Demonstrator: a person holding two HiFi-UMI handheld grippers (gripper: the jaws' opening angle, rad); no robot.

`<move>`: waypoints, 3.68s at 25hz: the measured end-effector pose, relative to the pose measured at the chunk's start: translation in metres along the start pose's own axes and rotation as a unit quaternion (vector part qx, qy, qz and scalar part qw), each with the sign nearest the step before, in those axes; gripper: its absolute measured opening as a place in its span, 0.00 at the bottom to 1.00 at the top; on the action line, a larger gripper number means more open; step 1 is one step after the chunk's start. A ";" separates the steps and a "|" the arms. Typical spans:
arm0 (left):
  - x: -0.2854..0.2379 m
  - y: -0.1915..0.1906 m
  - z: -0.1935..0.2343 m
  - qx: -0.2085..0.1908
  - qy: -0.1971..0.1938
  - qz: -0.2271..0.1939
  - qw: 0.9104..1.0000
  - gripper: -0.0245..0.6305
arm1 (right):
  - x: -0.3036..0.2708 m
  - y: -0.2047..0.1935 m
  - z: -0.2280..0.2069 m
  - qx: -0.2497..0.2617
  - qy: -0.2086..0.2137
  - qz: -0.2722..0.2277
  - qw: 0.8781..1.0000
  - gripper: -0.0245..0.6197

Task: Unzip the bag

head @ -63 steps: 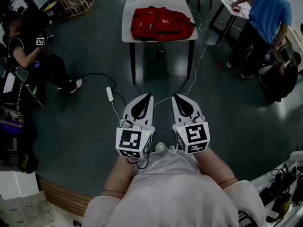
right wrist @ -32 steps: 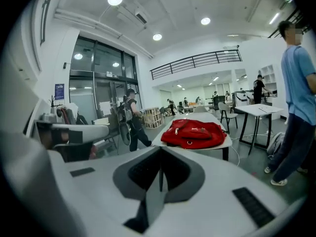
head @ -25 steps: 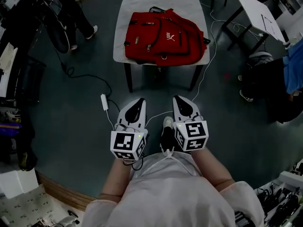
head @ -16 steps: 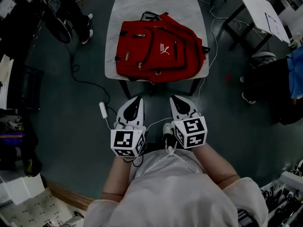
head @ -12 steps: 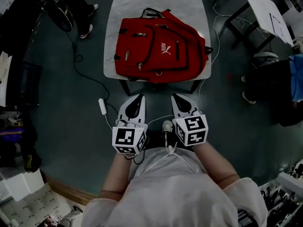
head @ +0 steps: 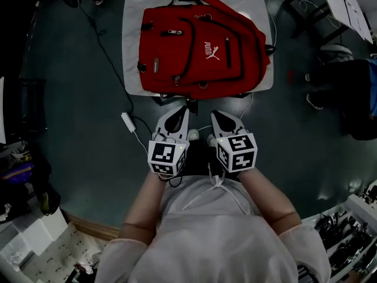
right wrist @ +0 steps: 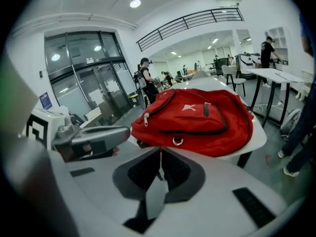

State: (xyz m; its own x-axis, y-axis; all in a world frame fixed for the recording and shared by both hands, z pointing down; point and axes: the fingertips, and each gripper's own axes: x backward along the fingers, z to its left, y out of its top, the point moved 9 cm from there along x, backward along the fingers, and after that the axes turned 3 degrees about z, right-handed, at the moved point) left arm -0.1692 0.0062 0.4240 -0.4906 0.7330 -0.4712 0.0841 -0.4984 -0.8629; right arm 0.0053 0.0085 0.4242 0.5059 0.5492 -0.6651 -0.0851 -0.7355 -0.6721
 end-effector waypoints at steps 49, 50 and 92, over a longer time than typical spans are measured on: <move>-0.091 -0.064 0.079 -0.054 -0.047 0.125 0.990 0.07 | -0.141 -0.059 -0.025 0.029 -0.099 0.111 0.988 0.09; -0.091 -0.065 0.078 -0.057 -0.044 0.127 0.989 0.07 | -0.138 -0.060 -0.028 0.027 -0.097 0.113 0.989 0.09; -0.104 -0.063 0.053 -0.005 0.168 0.173 0.970 0.07 | -0.050 -0.042 -0.234 0.077 -0.083 0.189 0.976 0.08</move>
State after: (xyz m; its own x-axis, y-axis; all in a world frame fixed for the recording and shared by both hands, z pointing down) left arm -0.1695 -0.0632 0.5366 -0.1199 0.6327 -0.7651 0.2032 -0.7387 -0.6427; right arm 0.1847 -0.0813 0.5617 0.2696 0.3167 -0.9094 -0.3730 -0.8363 -0.4018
